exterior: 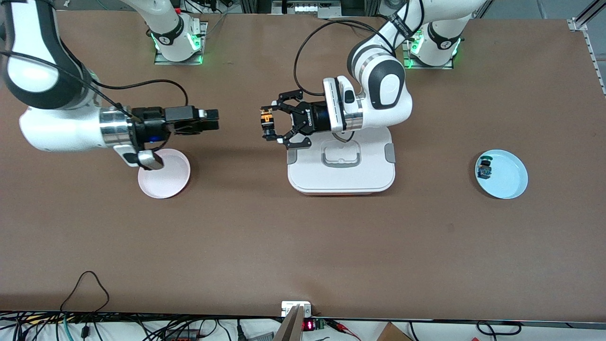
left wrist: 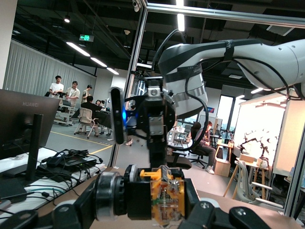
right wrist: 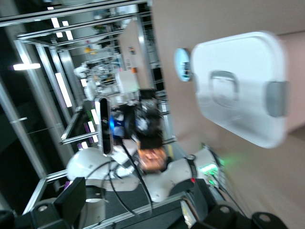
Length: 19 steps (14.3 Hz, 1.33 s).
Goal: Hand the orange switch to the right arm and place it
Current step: 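Close the right gripper on the switch held by the left gripper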
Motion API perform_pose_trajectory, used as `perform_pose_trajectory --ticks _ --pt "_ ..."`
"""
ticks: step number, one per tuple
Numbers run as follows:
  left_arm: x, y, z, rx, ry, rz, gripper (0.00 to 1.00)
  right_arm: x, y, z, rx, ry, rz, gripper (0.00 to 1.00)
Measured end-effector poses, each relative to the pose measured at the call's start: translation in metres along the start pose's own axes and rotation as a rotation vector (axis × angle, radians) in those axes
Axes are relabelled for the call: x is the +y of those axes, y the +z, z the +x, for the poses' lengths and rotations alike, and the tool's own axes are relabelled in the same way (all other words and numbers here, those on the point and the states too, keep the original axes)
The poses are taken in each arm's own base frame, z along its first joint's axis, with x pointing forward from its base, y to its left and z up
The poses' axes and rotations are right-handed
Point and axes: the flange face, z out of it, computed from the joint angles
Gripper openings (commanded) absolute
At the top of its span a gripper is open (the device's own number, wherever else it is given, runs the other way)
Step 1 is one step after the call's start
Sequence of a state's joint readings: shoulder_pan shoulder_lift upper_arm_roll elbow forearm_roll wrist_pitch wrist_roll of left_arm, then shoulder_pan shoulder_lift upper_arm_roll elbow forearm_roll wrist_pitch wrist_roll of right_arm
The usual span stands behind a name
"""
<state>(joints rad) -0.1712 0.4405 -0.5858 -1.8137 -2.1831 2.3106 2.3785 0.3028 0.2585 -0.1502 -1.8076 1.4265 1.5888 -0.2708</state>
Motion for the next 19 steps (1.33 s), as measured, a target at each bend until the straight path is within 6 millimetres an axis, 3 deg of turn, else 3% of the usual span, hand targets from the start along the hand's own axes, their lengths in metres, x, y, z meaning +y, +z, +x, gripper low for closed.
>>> perform_pose_trajectory --ticks 2,6,14,19 --pt "0.011 0.008 -0.003 0.003 -0.008 -0.012 0.13 0.009 0.017 0.007 -0.008 -0.041 0.045 1.0" --pt "0.01 0.008 -0.003 0.004 0.003 -0.009 0.13 0.023 0.038 0.011 -0.035 -0.051 0.057 1.0" --pt "0.009 0.007 -0.003 0.003 0.007 -0.007 0.13 0.035 0.057 0.001 -0.102 -0.038 0.071 1.0" --pt "0.009 0.007 -0.003 0.004 0.008 -0.007 0.13 0.031 0.073 -0.003 -0.122 -0.041 0.083 1.0"
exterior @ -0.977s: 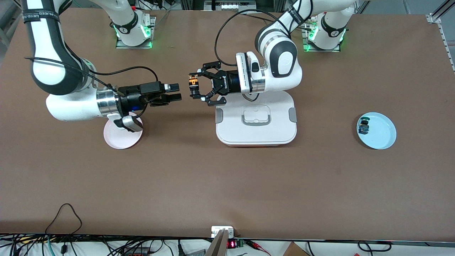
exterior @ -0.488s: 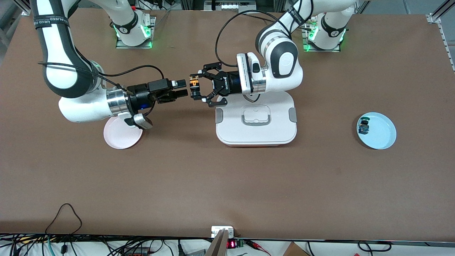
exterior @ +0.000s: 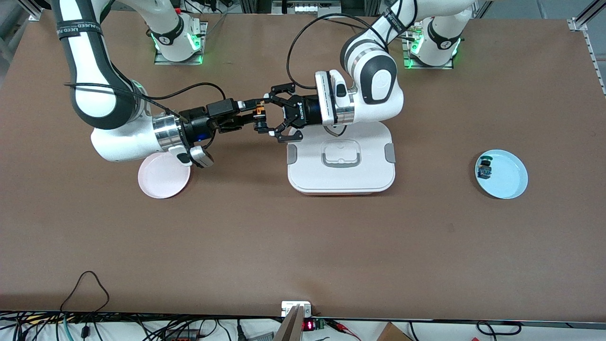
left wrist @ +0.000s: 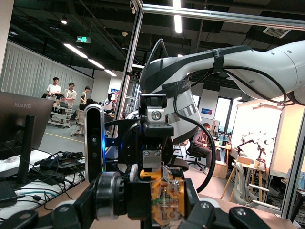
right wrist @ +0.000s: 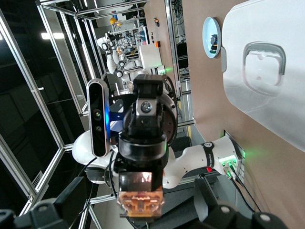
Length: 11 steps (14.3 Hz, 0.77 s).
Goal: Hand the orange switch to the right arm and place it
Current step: 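Close the right gripper on the switch held by the left gripper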
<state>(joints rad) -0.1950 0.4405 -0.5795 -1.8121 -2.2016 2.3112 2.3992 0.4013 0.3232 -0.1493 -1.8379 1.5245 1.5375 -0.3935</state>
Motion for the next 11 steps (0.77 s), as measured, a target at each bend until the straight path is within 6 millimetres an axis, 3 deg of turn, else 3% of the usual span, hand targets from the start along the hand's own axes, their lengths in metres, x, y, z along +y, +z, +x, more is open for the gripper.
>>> perform_pose_trajectory --ticks 2,7,11 --pt "-0.0001 -0.0001 0.0 0.0 0.0 0.0 0.13 -0.0003 0.0002 0.0001 0.001 0.0 0.002 0.88" --pt "-0.0009 -0.0006 0.0003 0.0 0.001 0.002 0.13 -0.0006 0.0004 -0.0001 -0.001 -0.006 0.004 0.09" --pt "-0.002 0.0 0.0034 0.007 0.006 0.003 0.16 -0.0003 -0.0003 0.0003 0.003 -0.009 0.012 0.01"
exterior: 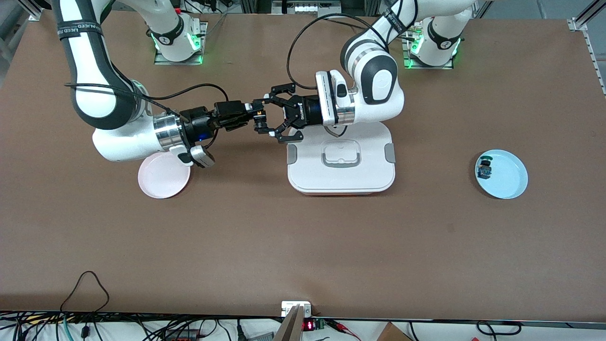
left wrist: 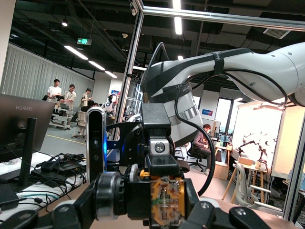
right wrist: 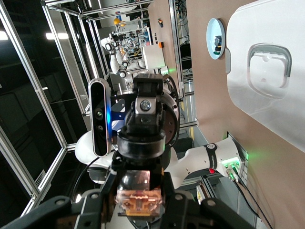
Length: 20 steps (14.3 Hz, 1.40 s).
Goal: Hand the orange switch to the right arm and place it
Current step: 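Close the right gripper on the switch held by the left gripper, then open the left gripper and pull it back while the right gripper holds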
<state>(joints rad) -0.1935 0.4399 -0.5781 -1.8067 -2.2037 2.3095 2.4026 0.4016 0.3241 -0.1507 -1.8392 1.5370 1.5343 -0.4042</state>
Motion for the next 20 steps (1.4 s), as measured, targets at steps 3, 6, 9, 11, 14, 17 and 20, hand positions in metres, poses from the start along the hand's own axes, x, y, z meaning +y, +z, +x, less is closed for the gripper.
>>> perform_pose_trajectory --ticks 3,6,9,11,14,17,20 --pt "0.0 0.0 0.0 0.0 0.001 0.0 0.99 0.0 0.0 0.0 0.001 -0.001 0.001 0.0" --pt "-0.001 0.0 0.001 0.001 0.001 0.002 1.0 -0.001 0.001 0.0 0.002 -0.004 0.009 0.0" --pt "-0.009 -0.007 0.004 0.002 -0.012 0.014 1.0 -0.002 0.002 0.001 0.005 -0.005 0.011 0.0" --pt "-0.016 -0.013 0.01 -0.019 -0.033 -0.002 1.0 -0.002 0.0 0.002 0.018 -0.006 0.012 0.0" --pt "-0.037 -0.035 0.037 -0.066 -0.071 -0.045 1.0 -0.001 -0.019 0.005 0.05 -0.006 0.008 0.0" --pt "-0.064 -0.069 0.065 -0.123 -0.128 -0.134 1.0 0.008 -0.065 0.004 0.081 -0.014 -0.069 0.0" --pt "-0.078 -0.095 0.077 -0.256 -0.18 -0.178 1.0 0.013 -0.101 -0.003 0.07 -0.023 -0.22 0.0"
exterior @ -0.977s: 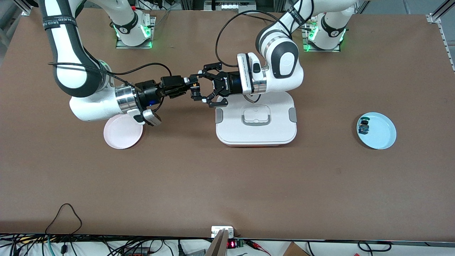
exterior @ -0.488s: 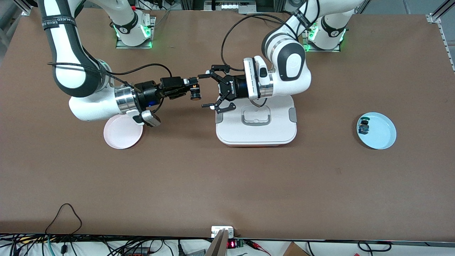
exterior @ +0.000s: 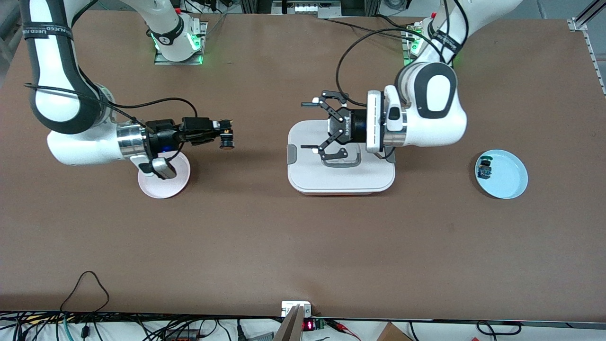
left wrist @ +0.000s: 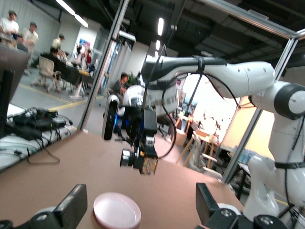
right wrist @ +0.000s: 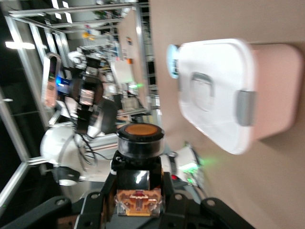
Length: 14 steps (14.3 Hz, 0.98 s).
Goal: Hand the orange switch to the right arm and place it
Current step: 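Open the left gripper and pull it back while the right gripper holds, then carry the switch with the right gripper over the white plate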
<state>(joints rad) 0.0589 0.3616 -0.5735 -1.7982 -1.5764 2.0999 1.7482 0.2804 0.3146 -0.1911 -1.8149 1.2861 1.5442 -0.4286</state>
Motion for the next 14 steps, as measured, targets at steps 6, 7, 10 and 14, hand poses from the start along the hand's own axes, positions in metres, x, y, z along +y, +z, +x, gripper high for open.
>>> perform_pose_trajectory --ticks 6,7,10,14 --pt "0.005 -0.02 0.006 -0.389 -0.169 -0.02 1.0 0.026 -0.058 -0.018 -0.114 -0.086 -0.414 0.0" --pt "0.005 -0.028 0.005 -0.468 -0.217 -0.011 1.0 0.029 -0.064 -0.021 -0.149 -0.13 -0.487 0.0" --pt "0.009 -0.06 0.011 -0.708 -0.401 0.022 1.0 0.038 -0.09 -0.027 -0.285 -0.325 -0.762 0.0" --pt "0.021 -0.104 0.051 -1.047 -0.609 0.258 1.0 0.042 -0.12 -0.024 -0.498 -0.597 -1.041 0.0"
